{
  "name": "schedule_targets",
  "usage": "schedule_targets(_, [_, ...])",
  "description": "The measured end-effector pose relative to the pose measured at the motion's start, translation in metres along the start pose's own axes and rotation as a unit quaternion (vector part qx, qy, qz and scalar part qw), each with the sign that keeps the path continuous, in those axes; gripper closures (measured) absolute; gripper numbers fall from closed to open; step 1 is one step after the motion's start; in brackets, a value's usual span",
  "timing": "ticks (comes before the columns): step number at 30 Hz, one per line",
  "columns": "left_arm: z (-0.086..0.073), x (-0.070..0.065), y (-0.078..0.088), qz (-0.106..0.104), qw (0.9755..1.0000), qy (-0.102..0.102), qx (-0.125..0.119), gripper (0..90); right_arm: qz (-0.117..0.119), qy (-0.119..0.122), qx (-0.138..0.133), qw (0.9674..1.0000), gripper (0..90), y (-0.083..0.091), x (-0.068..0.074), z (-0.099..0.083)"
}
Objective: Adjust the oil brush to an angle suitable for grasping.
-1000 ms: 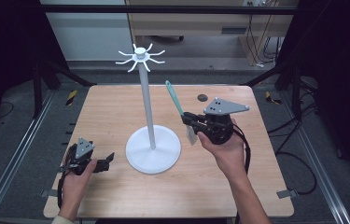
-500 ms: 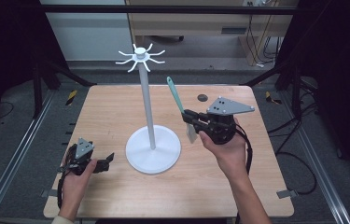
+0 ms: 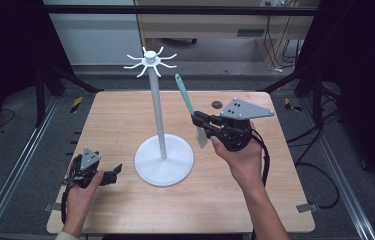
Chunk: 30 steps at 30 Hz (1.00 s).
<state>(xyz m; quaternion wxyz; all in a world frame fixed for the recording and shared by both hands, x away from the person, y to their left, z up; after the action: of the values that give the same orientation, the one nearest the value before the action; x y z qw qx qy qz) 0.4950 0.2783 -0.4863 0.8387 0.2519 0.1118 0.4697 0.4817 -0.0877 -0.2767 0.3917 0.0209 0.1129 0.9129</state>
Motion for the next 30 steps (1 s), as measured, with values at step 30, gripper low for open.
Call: schedule_targets(30, [0.000, -0.001, 0.000, -0.002, 1.0000, -0.001, 0.001, 3.3, 0.009, 0.003, -0.020, 0.9998, 82.5, -0.006, 0.008, 0.017])
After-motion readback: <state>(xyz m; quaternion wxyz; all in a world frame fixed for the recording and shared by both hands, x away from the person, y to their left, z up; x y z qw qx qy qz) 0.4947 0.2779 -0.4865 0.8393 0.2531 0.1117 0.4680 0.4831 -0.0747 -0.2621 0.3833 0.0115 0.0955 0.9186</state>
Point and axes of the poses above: each handheld gripper's, and its own axes: y roughly backward along the jaws, z roughly out of its top, x roughly to its left, the point moved 4 cm from there along -y, roughly forward along the jaws, and after that the axes turned 6 degrees about -z, right-handed, at the moved point
